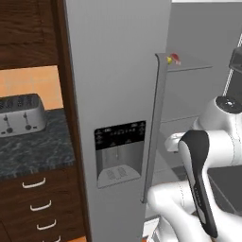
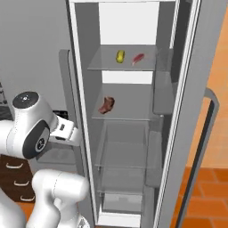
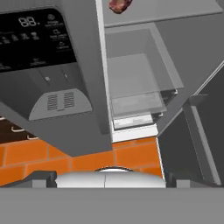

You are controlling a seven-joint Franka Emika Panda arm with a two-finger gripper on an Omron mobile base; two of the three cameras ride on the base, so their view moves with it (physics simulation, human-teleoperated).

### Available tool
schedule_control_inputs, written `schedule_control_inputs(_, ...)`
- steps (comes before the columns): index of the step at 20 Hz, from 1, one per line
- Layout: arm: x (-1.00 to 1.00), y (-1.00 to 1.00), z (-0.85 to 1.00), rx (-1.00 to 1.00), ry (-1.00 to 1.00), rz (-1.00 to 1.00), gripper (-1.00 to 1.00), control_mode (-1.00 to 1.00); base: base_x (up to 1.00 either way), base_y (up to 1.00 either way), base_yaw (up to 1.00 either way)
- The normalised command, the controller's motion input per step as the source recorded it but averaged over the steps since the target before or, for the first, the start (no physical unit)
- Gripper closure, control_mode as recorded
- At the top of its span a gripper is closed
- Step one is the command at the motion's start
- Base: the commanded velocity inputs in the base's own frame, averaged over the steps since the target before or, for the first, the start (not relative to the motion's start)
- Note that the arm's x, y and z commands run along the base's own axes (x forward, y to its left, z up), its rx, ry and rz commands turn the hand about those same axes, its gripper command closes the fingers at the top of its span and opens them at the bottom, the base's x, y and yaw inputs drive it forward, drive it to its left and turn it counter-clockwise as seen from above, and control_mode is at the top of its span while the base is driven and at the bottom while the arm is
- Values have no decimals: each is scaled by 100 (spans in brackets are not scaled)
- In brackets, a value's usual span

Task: Place one cucumber and one steak in each tupperware on the nearby counter, to pack two identical lunches.

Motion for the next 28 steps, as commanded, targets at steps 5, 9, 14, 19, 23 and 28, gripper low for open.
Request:
schedule_control_inputs(5,0,0,0,0,0,0,-100,100,0,-55,8)
schedule_control_inputs(9,0,0,0,0,0,0,-100,100,18,-53,10)
schedule_control_inputs(14,0,0,0,0,0,0,-100,100,43,-4,12)
schedule_control_inputs(19,60,-19,-17,4,-1,7,-100,-100,0,0,0)
schedule_control_inputs(23,58,-35,-9,10,-3,13,-100,-100,0,0,0)
schedule_control_inputs(28,71,0,-1,11,-15,26,-100,-100,0,0,0)
